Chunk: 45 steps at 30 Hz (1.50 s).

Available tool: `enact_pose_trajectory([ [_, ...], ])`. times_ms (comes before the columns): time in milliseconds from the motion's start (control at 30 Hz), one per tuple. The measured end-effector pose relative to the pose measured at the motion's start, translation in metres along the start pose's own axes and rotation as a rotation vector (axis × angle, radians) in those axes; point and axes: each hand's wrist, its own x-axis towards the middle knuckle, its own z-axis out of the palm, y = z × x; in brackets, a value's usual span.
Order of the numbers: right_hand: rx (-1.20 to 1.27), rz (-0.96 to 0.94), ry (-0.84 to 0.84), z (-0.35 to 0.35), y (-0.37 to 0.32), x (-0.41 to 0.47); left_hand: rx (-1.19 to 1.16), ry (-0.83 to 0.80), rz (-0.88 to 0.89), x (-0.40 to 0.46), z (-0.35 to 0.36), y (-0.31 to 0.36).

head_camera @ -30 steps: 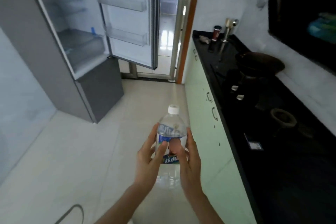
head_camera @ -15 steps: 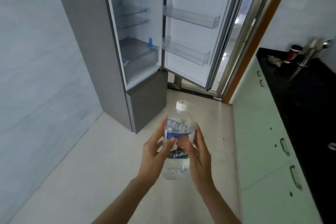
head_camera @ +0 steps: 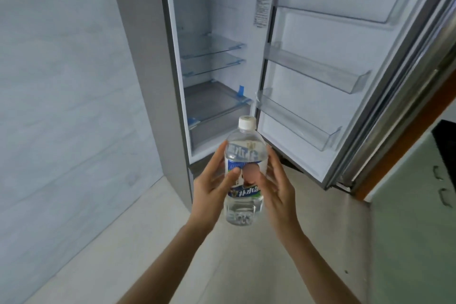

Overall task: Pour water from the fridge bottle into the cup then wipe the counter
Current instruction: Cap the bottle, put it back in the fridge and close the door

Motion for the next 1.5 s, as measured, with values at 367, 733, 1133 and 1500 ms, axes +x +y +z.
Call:
enact_pose_trajectory([
  [367,0.041,-0.02,-0.123,0.002,0.074,0.193,0.008,0.144,0.027,0.187,0.014,-0.043],
  [733,0.025,-0.153,-0.13,0.045,0.104,0.406,-0.047,0.137,0.187,0.396,-0.004,-0.035],
  [1133,0.194,-0.303,-0.272,0.076,0.121,0.63,0.045,0.297,0.389,0.607,-0.007,-0.024],
  [1500,0.269,-0.226,-0.396,0.144,0.143,0.78,0.054,0.491,0.452,0.741,-0.032,-0.017],
])
